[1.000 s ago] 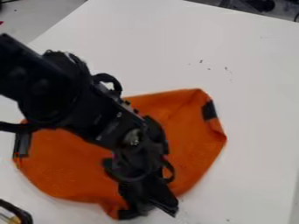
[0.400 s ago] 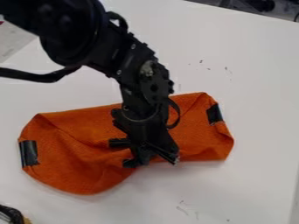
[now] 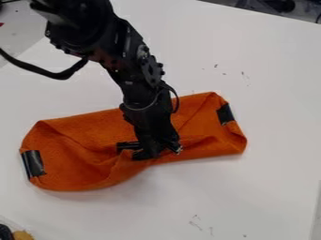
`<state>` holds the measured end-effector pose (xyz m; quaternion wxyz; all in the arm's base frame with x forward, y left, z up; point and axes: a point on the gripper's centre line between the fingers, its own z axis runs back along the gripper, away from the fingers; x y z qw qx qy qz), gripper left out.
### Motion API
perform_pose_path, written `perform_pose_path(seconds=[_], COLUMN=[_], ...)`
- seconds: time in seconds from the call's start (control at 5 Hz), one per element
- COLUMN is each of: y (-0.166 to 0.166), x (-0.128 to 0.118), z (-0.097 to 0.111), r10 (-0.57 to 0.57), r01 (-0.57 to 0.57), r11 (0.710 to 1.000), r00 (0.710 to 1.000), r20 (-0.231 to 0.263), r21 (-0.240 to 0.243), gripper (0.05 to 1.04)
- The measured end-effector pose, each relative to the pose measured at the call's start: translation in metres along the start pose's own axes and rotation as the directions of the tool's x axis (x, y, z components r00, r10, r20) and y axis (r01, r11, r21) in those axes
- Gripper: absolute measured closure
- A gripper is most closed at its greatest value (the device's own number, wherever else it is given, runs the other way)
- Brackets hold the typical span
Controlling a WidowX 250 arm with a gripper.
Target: Fold the cloth from bottom right to top left
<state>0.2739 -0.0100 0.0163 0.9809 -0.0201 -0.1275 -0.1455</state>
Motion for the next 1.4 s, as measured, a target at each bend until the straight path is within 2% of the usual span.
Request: perform_pose_path(seconds=[0.2,0.4,0.6,0.8,1.0,1.2,1.4], y=[0.004,0.009,0.016,0.037,0.058,0.073,0.073], x=[0.011,0.016,0.023,0.036,0.052,0.059,0.054], z=[0.003,0.009,0.014,0.015,0.013,0.015,0.019], r10=[-0.039,-0.06,-0.085,-0.118,-0.151,-0.154,-0.131], r01=[0.039,0.061,0.087,0.118,0.149,0.15,0.129], r11=[0.999,0.998,0.995,0.99,0.985,0.985,0.988], r00=[0.999,0.997,0.995,0.993,0.988,0.987,0.991], r20=[-0.02,-0.04,-0.047,-0.007,0.018,0.046,0.02], r21=[-0.002,0.014,0.044,0.079,0.09,0.091,0.084], gripper=[0.975,0.798,0.515,0.216,0.07,0.073,0.08])
